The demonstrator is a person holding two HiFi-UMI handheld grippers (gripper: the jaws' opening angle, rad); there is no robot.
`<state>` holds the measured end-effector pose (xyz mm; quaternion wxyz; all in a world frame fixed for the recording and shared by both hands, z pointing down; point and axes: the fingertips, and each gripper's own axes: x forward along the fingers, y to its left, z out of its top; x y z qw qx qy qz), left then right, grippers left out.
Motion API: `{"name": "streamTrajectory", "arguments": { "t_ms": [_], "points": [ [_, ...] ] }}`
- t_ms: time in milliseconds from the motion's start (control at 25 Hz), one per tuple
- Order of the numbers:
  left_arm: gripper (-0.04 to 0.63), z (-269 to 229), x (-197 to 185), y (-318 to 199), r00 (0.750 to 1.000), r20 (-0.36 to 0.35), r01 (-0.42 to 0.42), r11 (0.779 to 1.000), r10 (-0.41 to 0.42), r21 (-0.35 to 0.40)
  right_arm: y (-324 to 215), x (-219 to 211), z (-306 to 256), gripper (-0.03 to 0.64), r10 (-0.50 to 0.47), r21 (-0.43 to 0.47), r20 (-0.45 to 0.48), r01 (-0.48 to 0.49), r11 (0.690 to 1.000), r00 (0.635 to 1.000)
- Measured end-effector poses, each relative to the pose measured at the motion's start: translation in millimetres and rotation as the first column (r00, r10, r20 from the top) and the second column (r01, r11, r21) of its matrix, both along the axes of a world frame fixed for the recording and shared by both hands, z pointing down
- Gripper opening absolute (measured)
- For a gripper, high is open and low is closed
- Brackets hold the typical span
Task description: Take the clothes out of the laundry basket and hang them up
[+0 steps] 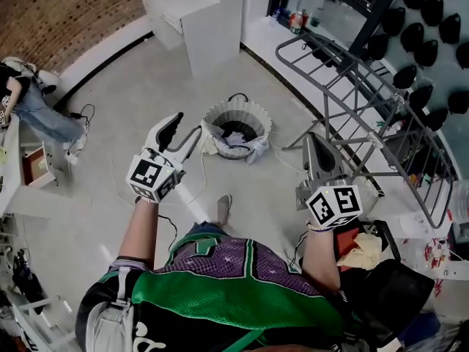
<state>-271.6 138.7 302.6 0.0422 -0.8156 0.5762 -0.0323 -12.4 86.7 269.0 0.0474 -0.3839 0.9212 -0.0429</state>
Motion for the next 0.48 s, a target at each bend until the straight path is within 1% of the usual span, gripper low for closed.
{"name": "streamTrajectory", "arguments": {
  "t_ms": [80,240,360,480],
  "points": [
    [0.222,12.2,-8.6,-15.0,0.999,0.032,-0.007,1.000,0.007,-0.020,-11.8,-8.9,1.7,0.000,-0.005,-0.003,-0.008,0.005,1.000,1.000],
    [0.222,47.2,-33.2,-47.1,0.998,0.066,0.011,0.997,-0.007,-0.070,-39.2,-29.7,12.5,0.000,-0.023,-0.008,-0.036,0.023,1.000,0.999],
    [0.222,78.3,-50.5,-68.9,0.996,0.091,0.019,0.995,-0.010,-0.103,-63.1,-47.0,30.5,0.000,-0.035,-0.025,-0.061,0.034,0.999,0.997],
    [0.222,116.7,-64.9,-89.3,0.993,0.115,0.003,0.990,0.014,-0.143,-86.3,-68.1,55.5,0.000,-0.053,-0.039,-0.087,0.050,0.998,0.995]
  ]
}}
